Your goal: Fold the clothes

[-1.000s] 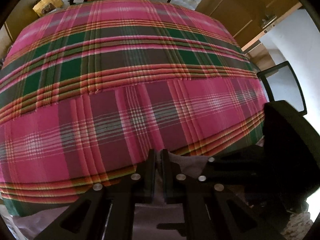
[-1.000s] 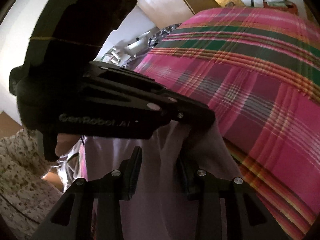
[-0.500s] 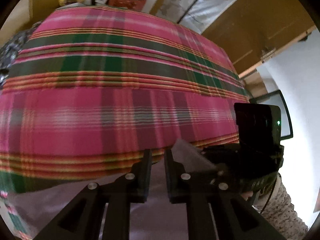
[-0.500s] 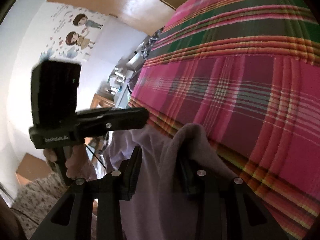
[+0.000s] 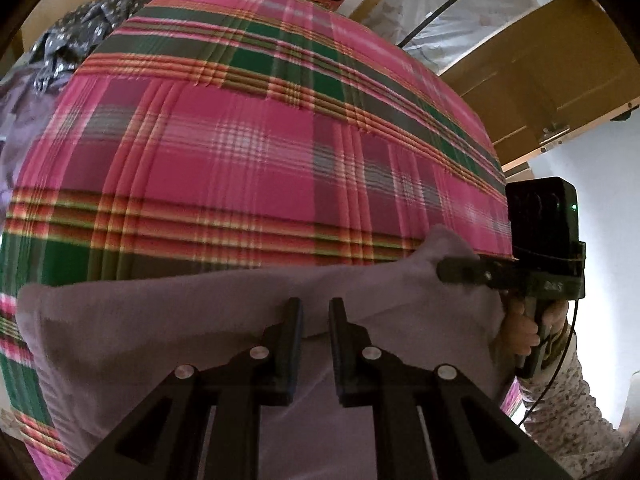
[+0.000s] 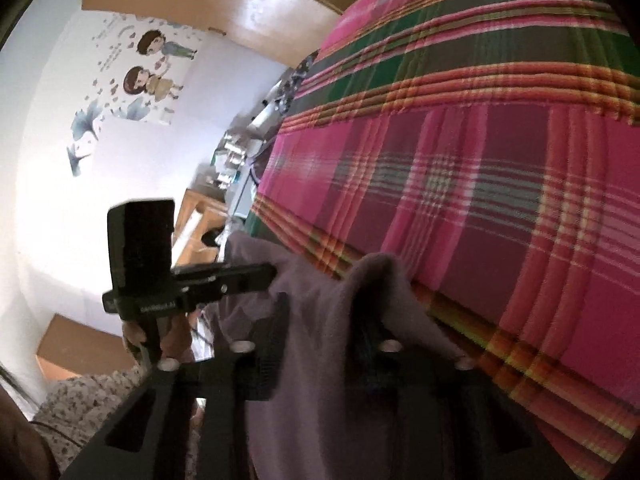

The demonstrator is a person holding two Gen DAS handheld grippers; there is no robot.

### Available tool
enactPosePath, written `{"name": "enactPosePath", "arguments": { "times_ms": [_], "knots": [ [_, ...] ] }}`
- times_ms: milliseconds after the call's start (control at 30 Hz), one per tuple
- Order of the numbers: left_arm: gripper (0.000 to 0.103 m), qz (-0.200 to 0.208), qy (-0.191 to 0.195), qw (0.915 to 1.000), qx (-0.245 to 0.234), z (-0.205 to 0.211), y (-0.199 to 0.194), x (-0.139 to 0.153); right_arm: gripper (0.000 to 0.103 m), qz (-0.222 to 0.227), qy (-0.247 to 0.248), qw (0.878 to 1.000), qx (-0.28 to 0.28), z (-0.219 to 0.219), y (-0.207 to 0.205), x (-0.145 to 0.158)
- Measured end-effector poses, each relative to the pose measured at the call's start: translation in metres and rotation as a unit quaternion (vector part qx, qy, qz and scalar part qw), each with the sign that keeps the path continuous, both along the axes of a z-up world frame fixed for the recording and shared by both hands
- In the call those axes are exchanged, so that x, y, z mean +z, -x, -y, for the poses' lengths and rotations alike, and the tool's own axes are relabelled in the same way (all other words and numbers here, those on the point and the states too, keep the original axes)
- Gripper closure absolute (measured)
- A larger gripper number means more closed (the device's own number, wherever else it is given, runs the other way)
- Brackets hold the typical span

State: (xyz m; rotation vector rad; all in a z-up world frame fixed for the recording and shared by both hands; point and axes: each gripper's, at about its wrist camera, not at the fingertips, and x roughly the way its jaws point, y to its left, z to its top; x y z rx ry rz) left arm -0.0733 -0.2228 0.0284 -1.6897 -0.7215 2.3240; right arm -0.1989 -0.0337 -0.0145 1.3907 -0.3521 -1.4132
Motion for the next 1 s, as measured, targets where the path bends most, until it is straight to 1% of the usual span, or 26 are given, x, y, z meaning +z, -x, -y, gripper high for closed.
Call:
{"name": "enactPosePath", "arguments": {
  "times_ms": [167, 200, 300, 500, 700, 900, 967, 1000],
  "knots": [
    [0.09, -0.001, -0.001, 0.9999, 0.014, 0.006, 0.002, -0.004, 0.095, -0.004, -0.003, 1.0, -0.024, -0.008, 0.009, 0.001],
    [0.09, -0.002, -0.002, 0.9999, 0.015, 0.006, 0.003, -0.004, 0.097, -0.01, -0.007, 0.999, -0.032, -0.009, 0.011, 0.002],
    [0.09, -0.004, 0.0, 0.9999, 0.016, 0.004, 0.005, -0.004, 0.098, -0.02, -0.014, 0.999, -0.045, -0.012, 0.016, 0.005],
    [0.09, -0.005, 0.008, 0.9997, 0.02, 0.001, 0.012, -0.004, 0.099, -0.045, -0.032, 0.998, -0.043, -0.005, 0.02, 0.008],
    [0.09, -0.006, 0.006, 0.9997, 0.022, 0.001, 0.015, -0.006, 0.099, -0.052, -0.053, 0.996, -0.04, -0.002, 0.025, 0.002],
    [0.09, -0.005, 0.011, 0.9996, 0.024, -0.001, 0.016, -0.007, 0.099, -0.062, -0.056, 0.996, -0.034, 0.0, 0.024, 0.0],
    [0.09, -0.006, 0.019, 0.9995, 0.023, -0.002, 0.014, -0.004, 0.098, -0.062, -0.057, 0.996, -0.031, -0.002, 0.023, 0.001],
    [0.09, -0.006, 0.023, 0.9995, 0.022, -0.003, 0.013, -0.002, 0.095, -0.063, -0.057, 0.996, -0.03, -0.003, 0.022, 0.003]
  ]
}}
